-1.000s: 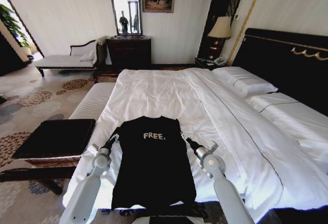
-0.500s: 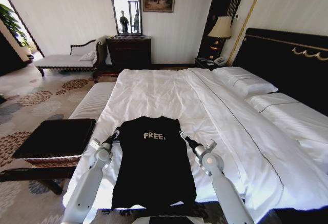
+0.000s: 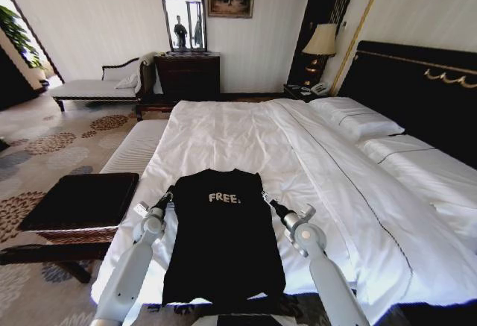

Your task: Fold the clothes on the bed and place them into the basket.

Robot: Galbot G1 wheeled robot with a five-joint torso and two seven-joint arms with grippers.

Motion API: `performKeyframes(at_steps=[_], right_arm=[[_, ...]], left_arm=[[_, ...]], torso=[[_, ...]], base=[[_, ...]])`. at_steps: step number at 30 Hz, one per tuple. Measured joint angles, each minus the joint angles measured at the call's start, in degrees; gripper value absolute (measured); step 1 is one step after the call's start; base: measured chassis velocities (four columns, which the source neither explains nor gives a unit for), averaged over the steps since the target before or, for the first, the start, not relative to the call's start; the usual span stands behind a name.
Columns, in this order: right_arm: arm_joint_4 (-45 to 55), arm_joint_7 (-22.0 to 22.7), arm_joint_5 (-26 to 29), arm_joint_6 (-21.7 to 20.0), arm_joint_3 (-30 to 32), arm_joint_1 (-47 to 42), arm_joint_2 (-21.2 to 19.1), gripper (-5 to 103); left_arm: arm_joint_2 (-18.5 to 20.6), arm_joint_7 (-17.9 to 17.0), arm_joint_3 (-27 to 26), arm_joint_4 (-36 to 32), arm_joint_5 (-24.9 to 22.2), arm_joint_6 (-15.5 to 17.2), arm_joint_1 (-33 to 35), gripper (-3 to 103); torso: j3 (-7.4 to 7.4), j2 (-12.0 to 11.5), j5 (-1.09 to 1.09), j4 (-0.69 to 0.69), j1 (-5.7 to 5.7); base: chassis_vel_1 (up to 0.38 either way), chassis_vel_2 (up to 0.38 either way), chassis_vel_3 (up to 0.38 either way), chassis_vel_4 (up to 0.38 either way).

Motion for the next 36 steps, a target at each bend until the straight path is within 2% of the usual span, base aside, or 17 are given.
performKeyframes(at_steps=[1, 2, 3, 5, 8, 12, 15, 16, 19, 21, 23, 29, 36], right_arm=[[0.0, 0.0, 0.0, 0.0, 0.0, 0.0, 0.0, 100], [0.0, 0.0, 0.0, 0.0, 0.0, 0.0, 0.0, 100], [0.0, 0.0, 0.0, 0.0, 0.0, 0.0, 0.0, 100], [0.0, 0.0, 0.0, 0.1, 0.1, -0.2, -0.1, 100], [0.2, 0.0, 0.0, 0.1, 0.2, -0.3, -0.2, 100], [0.2, 0.0, 0.3, 0.1, 0.6, -0.5, -0.2, 100], [0.3, -0.1, 0.3, 0.3, 0.9, -0.8, -0.2, 100], [0.3, -0.1, 0.3, 0.3, 0.9, -0.8, -0.2, 100], [0.3, -0.2, 0.3, 0.4, 1.3, -1.5, -0.1, 100], [0.4, -0.2, 0.3, 0.4, 1.4, -1.6, -0.1, 100], [0.4, -0.2, 0.2, 0.4, 1.7, -1.8, 0.0, 100], [0.5, -0.3, 0.2, 0.5, 2.0, -2.1, 0.4, 100], [0.3, -0.6, 0.0, 0.6, 2.4, -2.3, 0.5, 100]], left_arm=[[0.1, -0.1, 0.0, -0.3, -0.5, -0.1, 0.0, 15], [0.1, -0.1, -0.1, -0.4, -1.0, -0.2, 0.0, 9], [0.1, -0.1, -0.1, -0.4, -1.0, -0.2, 0.0, 9], [0.3, 0.1, -0.1, -0.4, -0.5, -0.5, -0.1, 2], [0.7, 0.7, 0.4, -0.4, 1.5, -0.8, 0.0, 2], [1.7, 2.2, 2.5, -0.9, 6.3, -1.6, 0.0, 2], [2.7, 3.1, 5.6, -0.9, 13.1, -2.7, -0.9, 2], [2.7, 3.1, 5.6, -0.9, 13.1, -2.7, -0.9, 2], [4.7, 5.5, 10.5, -1.7, 19.2, -3.2, -1.8, 2], [5.1, 5.9, 11.4, -1.9, 20.1, -3.2, -1.9, 2], [6.6, 7.4, 15.1, -2.3, 23.4, -3.5, -2.2, 2], [9.7, 8.1, 22.1, -3.2, 24.1, -3.5, -3.6, 2], [11.3, 8.3, 25.1, -2.5, 24.0, -3.0, -5.7, 2]], torso=[[0.00, 0.0, 0.01, 0.00, 0.00], [0.00, 0.0, 0.01, 0.00, 0.00], [0.00, 0.0, 0.01, 0.00, 0.00], [0.00, 0.0, 0.00, -0.01, 0.00], [0.00, 0.0, 0.00, 0.00, 0.00], [0.00, 0.0, 0.00, 0.01, 0.00], [0.00, 0.0, 0.00, 0.00, 0.00], [0.00, 0.0, 0.00, 0.00, 0.00], [0.00, 0.0, 0.01, -0.01, 0.00], [0.00, 0.0, 0.01, 0.00, 0.00], [0.00, 0.0, 0.00, 0.00, 0.00], [0.00, 0.0, 0.01, 0.00, 0.00], [0.00, 0.0, 0.00, 0.00, 0.00]], base=[[0.000, 0.000, 0.000, 0.000], [0.000, 0.000, 0.000, 0.000], [0.000, 0.000, 0.000, 0.000], [0.000, 0.000, 0.000, 0.000], [0.000, 0.000, 0.000, 0.000], [0.000, 0.000, 0.000, 0.000], [0.000, 0.000, 0.000, 0.000], [0.000, 0.000, 0.000, 0.000], [0.000, 0.000, 0.000, 0.000], [0.000, 0.000, 0.000, 0.000], [0.000, 0.000, 0.000, 0.000], [0.000, 0.000, 0.000, 0.000], [0.000, 0.000, 0.000, 0.000]])
